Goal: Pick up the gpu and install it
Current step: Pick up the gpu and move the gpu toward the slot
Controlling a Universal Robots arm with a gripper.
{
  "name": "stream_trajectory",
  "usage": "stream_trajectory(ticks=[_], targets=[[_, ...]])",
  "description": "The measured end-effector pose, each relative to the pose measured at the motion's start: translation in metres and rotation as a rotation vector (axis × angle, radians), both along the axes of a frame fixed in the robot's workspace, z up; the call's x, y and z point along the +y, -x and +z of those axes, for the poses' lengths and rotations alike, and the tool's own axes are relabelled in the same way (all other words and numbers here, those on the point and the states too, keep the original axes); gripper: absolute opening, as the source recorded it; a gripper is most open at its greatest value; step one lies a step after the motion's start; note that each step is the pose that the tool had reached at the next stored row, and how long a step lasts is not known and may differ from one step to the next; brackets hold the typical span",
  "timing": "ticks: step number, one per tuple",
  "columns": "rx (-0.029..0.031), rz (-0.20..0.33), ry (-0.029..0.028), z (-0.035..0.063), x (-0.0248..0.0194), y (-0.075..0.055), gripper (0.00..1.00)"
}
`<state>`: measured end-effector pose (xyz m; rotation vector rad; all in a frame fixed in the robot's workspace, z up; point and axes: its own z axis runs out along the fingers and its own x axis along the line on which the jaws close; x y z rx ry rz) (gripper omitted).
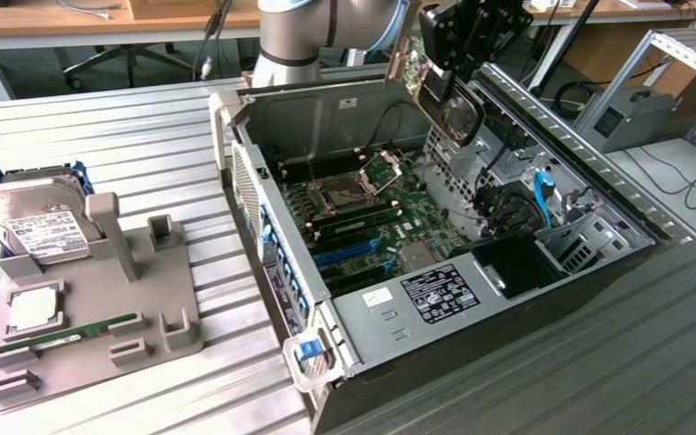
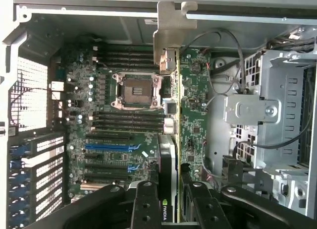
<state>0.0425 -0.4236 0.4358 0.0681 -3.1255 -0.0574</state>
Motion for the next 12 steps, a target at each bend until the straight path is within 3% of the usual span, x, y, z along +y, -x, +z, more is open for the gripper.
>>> stream_trajectory(ticks=[4, 12], targets=[[0.0000, 0.000, -0.0001, 0.0000, 0.0000, -0.018, 0.27], [0.0000, 0.000, -0.0001, 0.0000, 0.0001, -0.038, 0.27]])
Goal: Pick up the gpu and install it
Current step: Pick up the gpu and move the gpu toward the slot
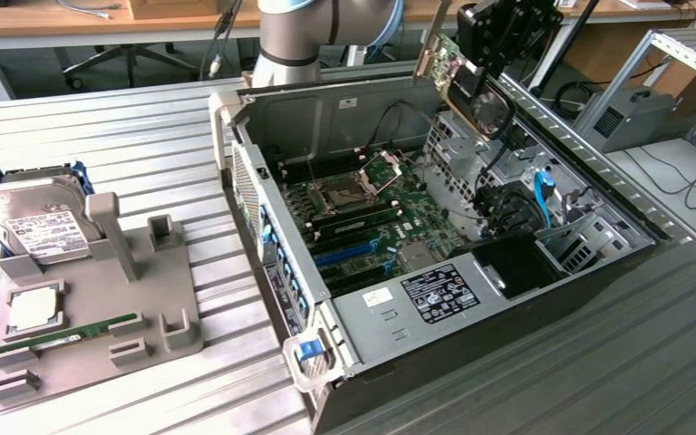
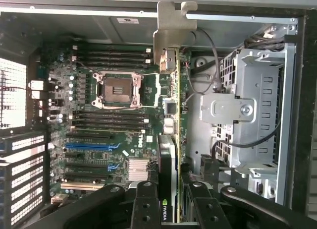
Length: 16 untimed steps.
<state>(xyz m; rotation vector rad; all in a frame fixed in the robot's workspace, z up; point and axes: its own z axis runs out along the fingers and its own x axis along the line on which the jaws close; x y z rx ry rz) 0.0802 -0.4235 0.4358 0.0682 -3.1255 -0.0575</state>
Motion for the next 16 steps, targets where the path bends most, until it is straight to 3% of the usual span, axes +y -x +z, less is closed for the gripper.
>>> stream_trajectory(ticks=[8, 16], targets=[[0.0000, -0.006, 0.0001, 0.0000, -0.0001, -0.0094, 0.27], [0.0000, -0.007, 0.0000, 0.0000, -0.0026, -0.0102, 0.27]])
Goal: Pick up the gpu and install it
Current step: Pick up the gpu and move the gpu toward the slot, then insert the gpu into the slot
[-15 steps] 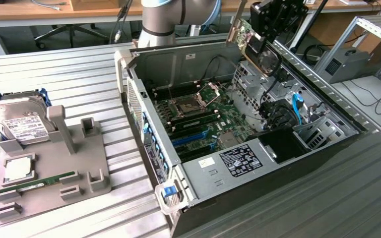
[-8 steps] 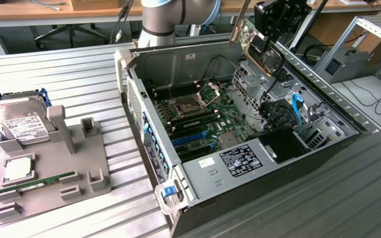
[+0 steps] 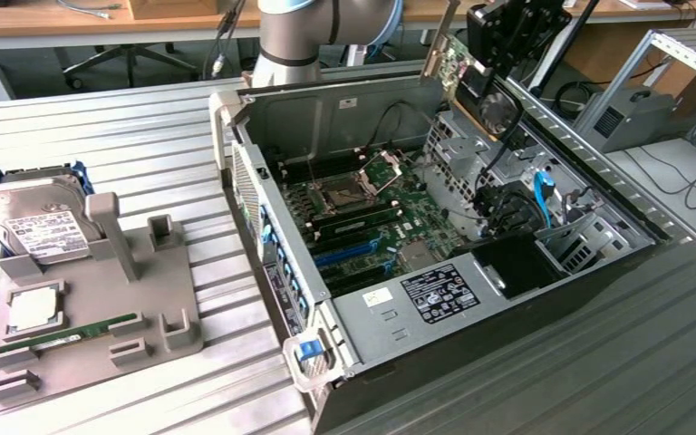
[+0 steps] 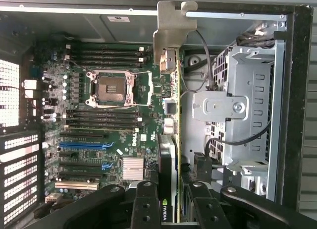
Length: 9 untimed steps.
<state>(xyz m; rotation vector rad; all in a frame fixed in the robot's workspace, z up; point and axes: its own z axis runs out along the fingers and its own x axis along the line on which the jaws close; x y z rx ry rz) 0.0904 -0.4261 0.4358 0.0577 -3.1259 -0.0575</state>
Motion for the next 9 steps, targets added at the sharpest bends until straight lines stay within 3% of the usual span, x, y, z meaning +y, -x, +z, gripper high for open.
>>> stream_trajectory(ticks=[9], targets=[[0.0000, 0.000, 0.0000, 0.0000, -0.0001, 0.0000, 0.27]])
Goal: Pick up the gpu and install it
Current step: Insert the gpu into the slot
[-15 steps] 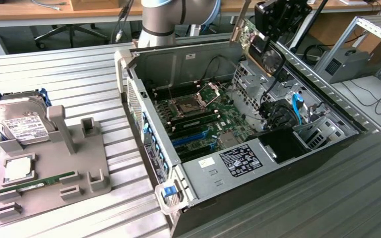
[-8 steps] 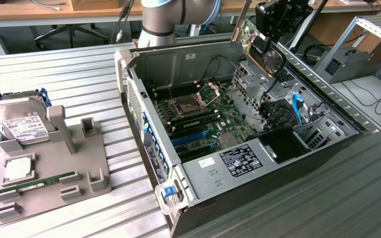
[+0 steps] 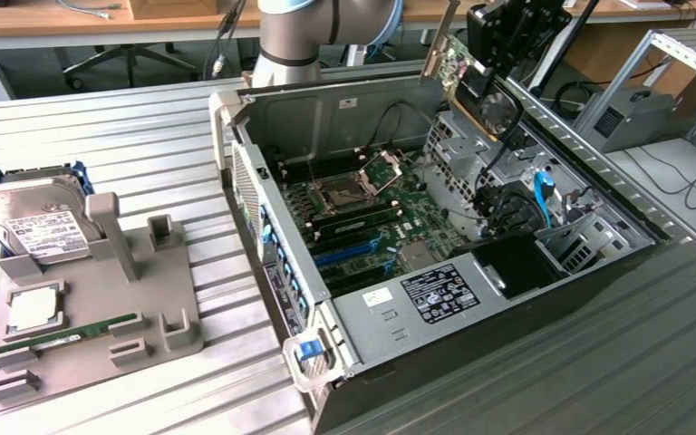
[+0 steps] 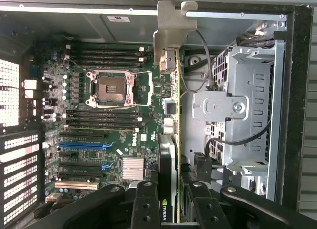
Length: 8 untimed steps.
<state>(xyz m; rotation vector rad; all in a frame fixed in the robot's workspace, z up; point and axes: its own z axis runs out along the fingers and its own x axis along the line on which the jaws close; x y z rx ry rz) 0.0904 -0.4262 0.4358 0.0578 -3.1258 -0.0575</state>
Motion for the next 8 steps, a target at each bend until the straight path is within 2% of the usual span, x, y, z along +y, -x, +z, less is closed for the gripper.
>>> stream_trajectory(ticks=[4, 8], targets=[[-0.0001, 0.003, 0.0000, 0.0000, 0.0000, 0.0000, 0.27], [-0.0001, 0.028, -0.0001, 0.0000, 0.0000, 0.0002, 0.27]])
